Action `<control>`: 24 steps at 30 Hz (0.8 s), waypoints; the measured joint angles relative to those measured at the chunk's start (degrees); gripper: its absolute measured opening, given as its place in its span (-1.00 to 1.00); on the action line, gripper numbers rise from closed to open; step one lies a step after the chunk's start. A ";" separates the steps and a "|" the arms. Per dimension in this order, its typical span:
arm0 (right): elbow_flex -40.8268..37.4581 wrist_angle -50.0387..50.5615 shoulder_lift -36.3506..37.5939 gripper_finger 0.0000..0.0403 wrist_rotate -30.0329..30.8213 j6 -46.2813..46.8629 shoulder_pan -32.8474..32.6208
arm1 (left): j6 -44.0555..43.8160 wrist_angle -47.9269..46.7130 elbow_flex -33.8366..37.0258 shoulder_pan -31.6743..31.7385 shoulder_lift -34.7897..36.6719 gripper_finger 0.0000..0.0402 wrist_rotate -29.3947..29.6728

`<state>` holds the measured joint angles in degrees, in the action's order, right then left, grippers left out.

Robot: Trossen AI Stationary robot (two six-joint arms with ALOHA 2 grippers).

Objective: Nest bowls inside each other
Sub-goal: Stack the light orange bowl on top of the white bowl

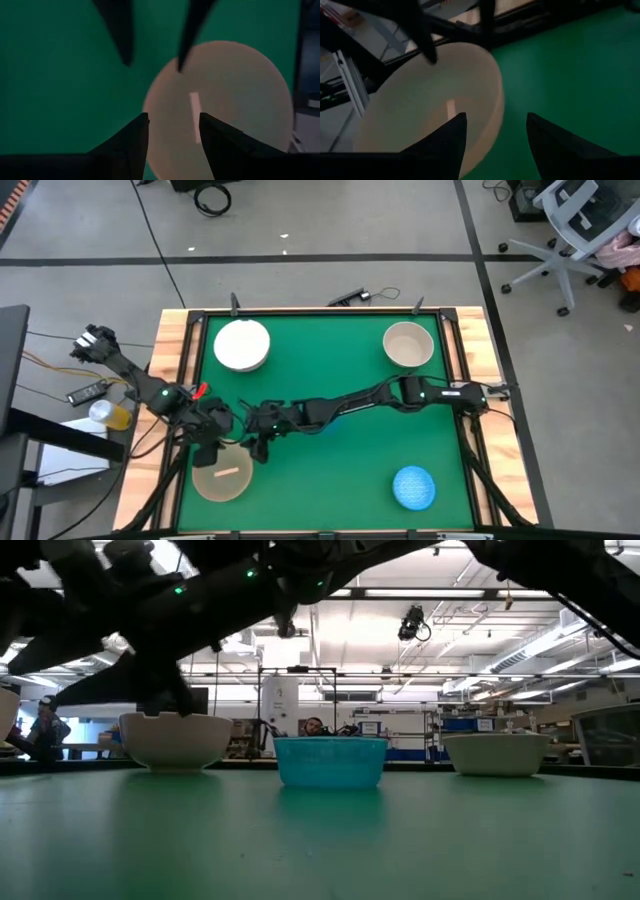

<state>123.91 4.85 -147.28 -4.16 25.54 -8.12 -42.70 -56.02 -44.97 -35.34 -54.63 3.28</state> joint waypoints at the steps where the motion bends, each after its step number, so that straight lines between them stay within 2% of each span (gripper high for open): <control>1: 0.79 0.13 -0.78 0.05 -0.05 0.00 -0.05 | 0.00 -0.68 -0.37 -0.03 -0.03 -0.13 0.97; 9: 1.75 4.44 -2.64 0.04 -1.18 -3.18 -0.09 | 0.02 -1.14 -0.55 0.00 -0.09 -0.13 5.24; 13: 1.71 7.37 -2.64 -0.03 1.57 -6.53 -0.39 | 0.02 -1.11 -0.55 0.01 -0.09 -0.13 6.58; 18: 1.73 8.23 -2.62 -0.35 1.55 -8.00 -0.44 | 0.02 -1.12 -0.55 0.01 -0.09 -0.13 8.42; 24: 1.73 9.20 -1.90 -0.91 1.27 -11.20 0.29 | -0.33 -1.78 -0.55 0.26 -0.09 -0.13 11.57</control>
<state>125.64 14.05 -149.19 -2.89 14.34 -7.83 -43.03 -57.80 -45.52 -35.08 -54.72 14.85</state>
